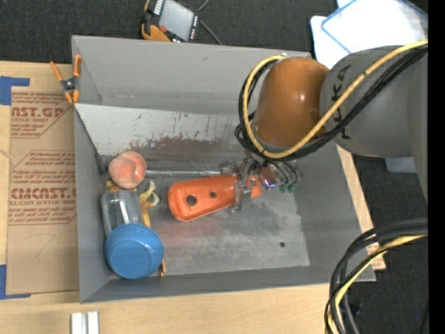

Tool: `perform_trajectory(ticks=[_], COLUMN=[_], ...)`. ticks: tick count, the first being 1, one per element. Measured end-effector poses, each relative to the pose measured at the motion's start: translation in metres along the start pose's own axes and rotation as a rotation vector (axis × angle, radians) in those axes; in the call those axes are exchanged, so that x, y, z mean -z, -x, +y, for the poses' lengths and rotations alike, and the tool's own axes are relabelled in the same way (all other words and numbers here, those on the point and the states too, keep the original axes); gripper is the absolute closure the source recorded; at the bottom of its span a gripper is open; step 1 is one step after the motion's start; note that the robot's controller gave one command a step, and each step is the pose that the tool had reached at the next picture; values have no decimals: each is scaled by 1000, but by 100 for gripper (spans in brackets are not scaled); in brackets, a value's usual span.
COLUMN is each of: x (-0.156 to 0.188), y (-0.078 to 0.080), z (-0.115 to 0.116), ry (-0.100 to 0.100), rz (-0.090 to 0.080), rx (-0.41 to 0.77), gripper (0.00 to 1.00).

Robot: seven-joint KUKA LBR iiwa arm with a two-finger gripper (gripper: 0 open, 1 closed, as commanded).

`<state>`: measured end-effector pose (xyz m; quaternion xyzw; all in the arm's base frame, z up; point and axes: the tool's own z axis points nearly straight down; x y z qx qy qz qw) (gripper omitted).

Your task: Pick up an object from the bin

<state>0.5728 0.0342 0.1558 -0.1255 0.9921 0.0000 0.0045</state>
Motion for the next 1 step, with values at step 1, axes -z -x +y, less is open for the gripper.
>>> perform_trajectory(ticks=[1], x=[12], y=[0], z=[0], ry=[0], rz=[0], rx=[0], gripper=[100])
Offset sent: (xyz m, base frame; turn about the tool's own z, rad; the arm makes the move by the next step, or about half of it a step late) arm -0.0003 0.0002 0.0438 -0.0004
